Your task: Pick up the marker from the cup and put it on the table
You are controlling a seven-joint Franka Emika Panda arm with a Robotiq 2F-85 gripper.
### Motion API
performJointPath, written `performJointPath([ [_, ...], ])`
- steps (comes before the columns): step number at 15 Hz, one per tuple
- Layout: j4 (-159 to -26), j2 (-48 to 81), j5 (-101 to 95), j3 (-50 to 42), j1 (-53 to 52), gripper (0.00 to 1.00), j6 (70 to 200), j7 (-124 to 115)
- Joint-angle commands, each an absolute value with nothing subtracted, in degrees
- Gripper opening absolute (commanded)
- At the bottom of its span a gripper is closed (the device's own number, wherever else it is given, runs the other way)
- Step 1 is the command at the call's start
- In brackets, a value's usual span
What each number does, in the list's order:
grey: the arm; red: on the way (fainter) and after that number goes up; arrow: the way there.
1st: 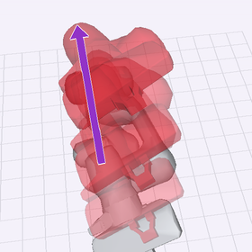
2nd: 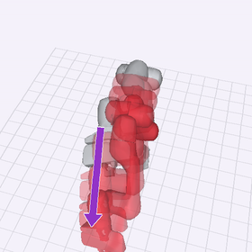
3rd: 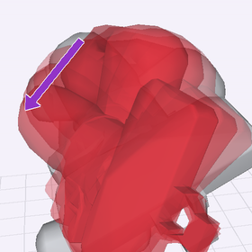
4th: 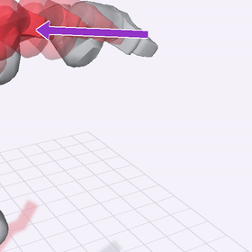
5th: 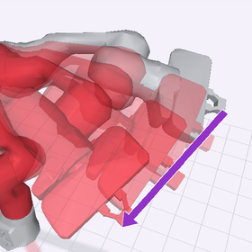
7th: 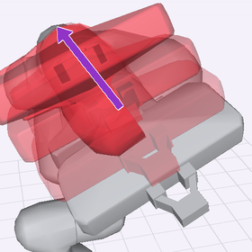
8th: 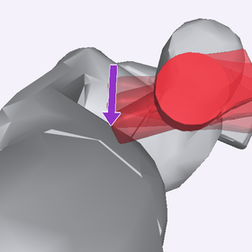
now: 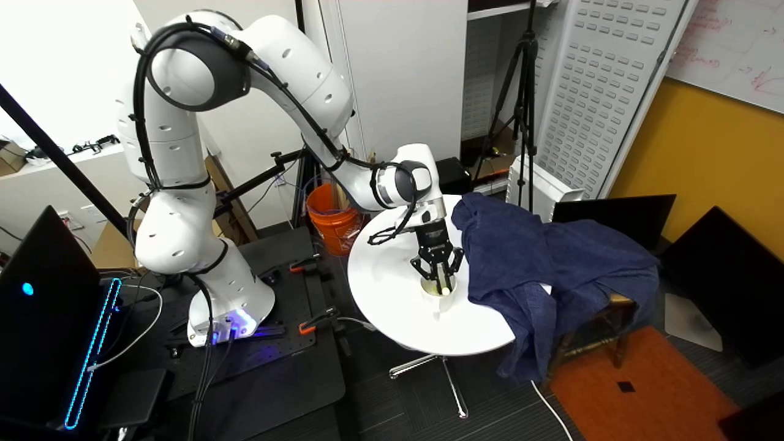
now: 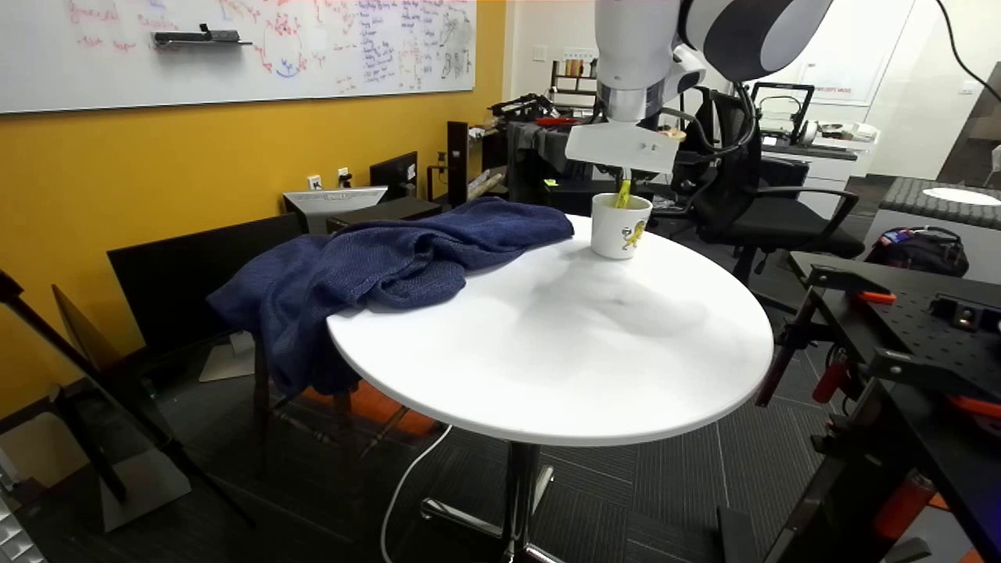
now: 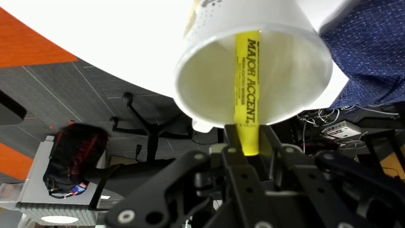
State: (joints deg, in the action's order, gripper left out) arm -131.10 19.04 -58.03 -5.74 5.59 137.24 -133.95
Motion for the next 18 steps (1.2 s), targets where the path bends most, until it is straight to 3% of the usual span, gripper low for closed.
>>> performJointPath([
  [1,-132.36,15.64,-58.45,-6.61,3.77,0.05,135.69,-133.9],
  [11,-137.29,1.11,-59.92,-4.53,1.65,0.05,124.16,-134.67],
  [18,-136.9,-2.01,-59.52,-2.15,1.36,0.05,127.08,-135.82],
])
